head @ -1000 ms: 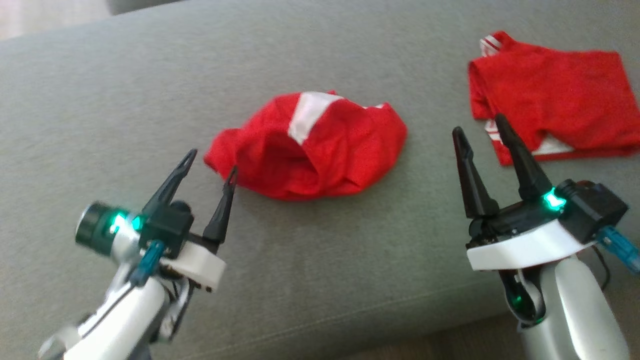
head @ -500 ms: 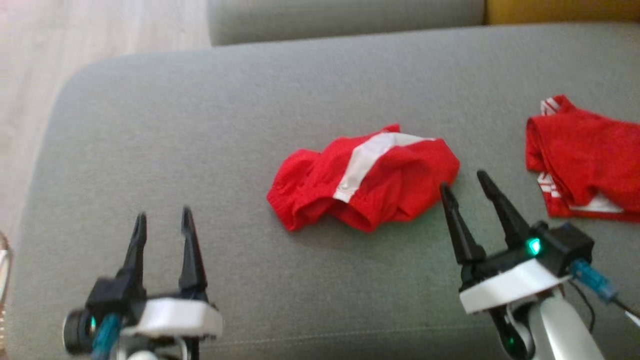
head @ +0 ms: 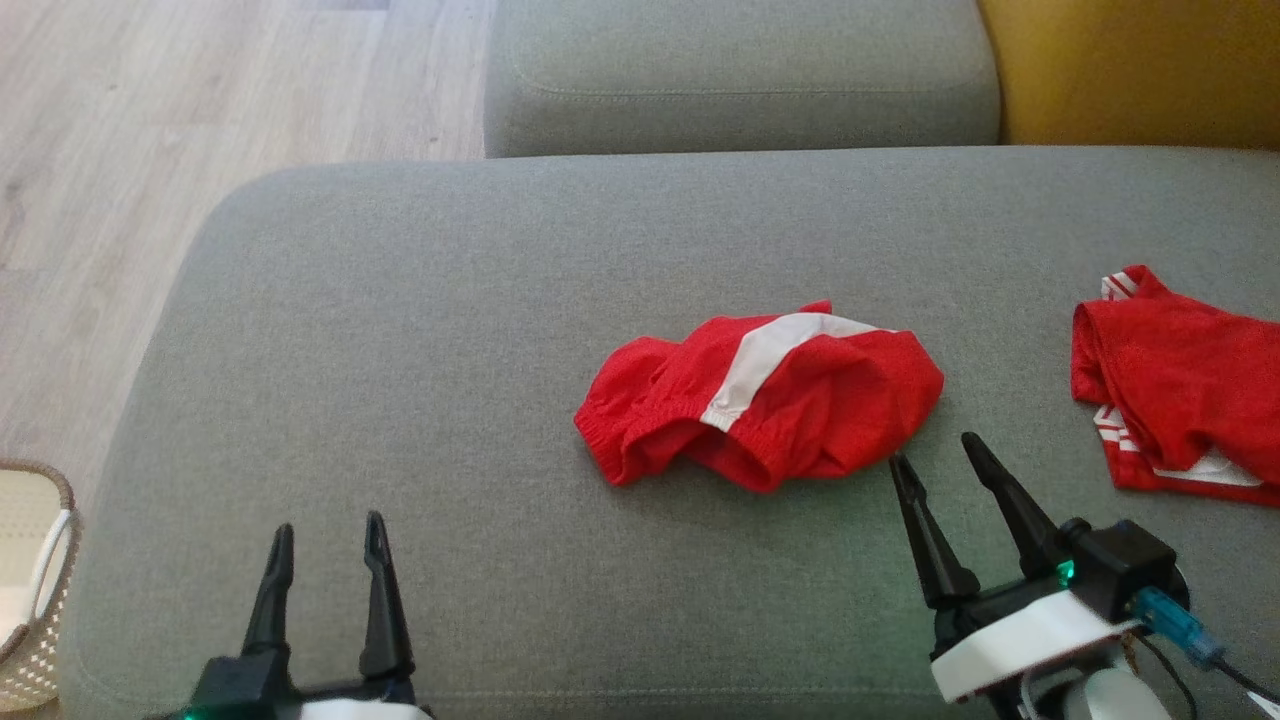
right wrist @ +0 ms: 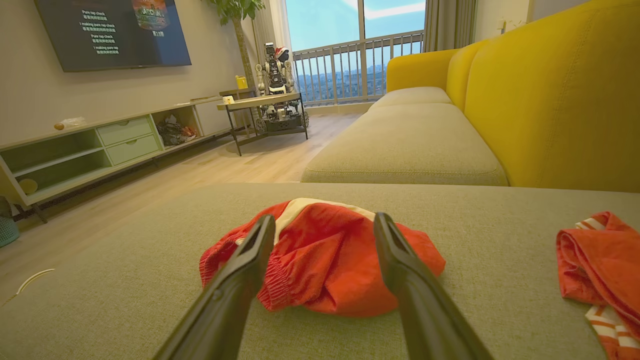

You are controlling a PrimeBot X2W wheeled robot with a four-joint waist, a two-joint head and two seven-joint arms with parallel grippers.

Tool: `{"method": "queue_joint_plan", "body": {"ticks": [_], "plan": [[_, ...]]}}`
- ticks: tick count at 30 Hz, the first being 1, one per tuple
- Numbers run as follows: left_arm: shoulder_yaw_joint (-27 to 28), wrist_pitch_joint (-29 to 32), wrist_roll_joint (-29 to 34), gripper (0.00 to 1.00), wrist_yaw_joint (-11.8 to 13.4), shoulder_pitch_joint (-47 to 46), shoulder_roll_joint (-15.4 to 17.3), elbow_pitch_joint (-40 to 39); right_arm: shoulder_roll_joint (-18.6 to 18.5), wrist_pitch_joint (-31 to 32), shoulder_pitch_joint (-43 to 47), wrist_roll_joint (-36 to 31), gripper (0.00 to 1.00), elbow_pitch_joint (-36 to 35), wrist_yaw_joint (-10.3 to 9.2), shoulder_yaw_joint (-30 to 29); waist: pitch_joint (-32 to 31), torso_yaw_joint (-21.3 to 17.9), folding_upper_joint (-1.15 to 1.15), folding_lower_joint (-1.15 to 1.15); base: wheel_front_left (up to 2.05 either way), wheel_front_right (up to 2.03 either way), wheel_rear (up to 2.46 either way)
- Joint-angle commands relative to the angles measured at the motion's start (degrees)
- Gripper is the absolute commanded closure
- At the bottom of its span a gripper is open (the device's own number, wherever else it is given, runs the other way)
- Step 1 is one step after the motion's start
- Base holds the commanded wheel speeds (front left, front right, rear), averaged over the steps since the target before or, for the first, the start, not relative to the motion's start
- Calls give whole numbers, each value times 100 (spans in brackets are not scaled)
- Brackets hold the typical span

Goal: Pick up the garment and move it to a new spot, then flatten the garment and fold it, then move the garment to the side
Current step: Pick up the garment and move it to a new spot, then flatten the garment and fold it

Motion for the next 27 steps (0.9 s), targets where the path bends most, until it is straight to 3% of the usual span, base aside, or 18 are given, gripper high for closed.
{"method": "queue_joint_plan", "body": {"ticks": [1,10,22,27], "plan": [[252,-70,121,0,-68,-194,-47,-182,3,-54,-123,-44,0,-219,-2,106,-16,10,0,1,0,0,0],[366,-70,370,0,-460,-148,-202,-2,3,-54,-81,-47,0,-221,-2,133,-72,9,0,1,0,0,0],[560,-70,533,0,-718,-148,-396,91,3,-54,-65,-79,0,-216,-2,154,-18,-27,0,1,0,0,0],[485,-70,117,0,-1135,-252,-488,277,3,-54,-131,-115,0,-217,-2,190,95,-101,0,1,0,0,0]]}}
